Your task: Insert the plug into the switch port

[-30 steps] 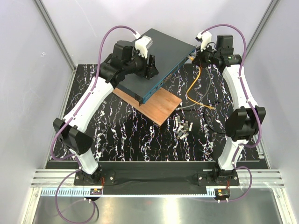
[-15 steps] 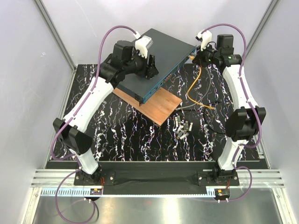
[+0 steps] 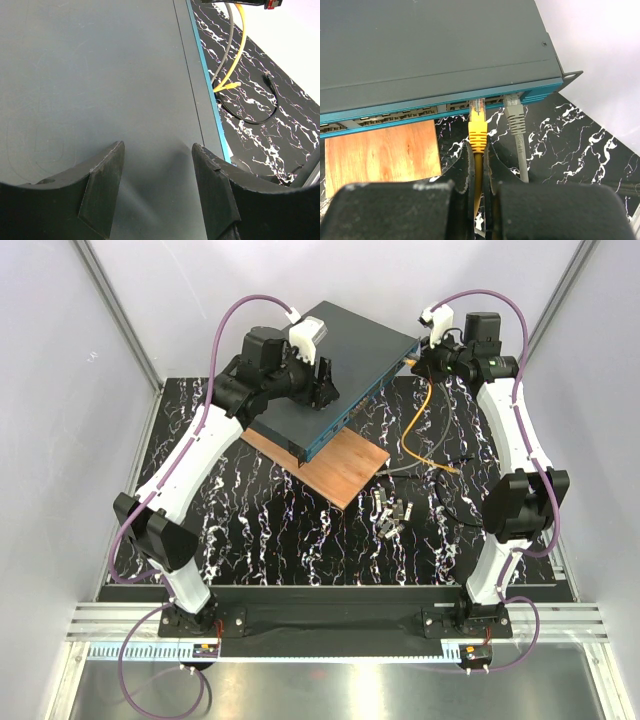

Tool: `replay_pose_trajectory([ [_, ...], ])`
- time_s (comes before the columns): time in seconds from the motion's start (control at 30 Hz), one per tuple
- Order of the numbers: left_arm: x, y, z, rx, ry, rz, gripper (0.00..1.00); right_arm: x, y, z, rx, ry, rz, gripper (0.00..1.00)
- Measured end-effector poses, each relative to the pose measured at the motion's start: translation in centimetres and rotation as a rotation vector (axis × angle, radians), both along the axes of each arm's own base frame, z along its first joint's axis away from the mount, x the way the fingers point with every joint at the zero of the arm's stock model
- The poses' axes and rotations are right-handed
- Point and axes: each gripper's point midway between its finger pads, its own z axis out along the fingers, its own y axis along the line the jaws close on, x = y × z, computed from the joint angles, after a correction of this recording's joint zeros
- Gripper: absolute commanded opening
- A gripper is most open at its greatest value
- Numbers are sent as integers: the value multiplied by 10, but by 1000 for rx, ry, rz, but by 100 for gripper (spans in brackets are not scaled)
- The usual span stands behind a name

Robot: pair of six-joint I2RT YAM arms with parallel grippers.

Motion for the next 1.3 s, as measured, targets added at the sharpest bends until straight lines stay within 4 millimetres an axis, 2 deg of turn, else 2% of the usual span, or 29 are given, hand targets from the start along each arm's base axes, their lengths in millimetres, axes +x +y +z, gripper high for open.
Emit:
replay_pose_trajectory([
  [0.33,0,0,0,-1,1,1,60,2,1,-1,13,-3,13,0],
  [0.53,1,1,0,-8,7,2,60,6,1,-7,15,-7,23,0],
  [0.67,3,6,1,-17,15,8,60,9,1,-12,12,-13,27,0],
  [0.93,10,16,0,-23,22,28,63,15,5,-6,23,-32,46,0],
  [1.03,18,25,1,-30,26,42,64,17,6,-7,19,-19,54,0],
  [1.3,49,75,2,-34,38,148,66,18,6,-8,10,-21,64,0],
])
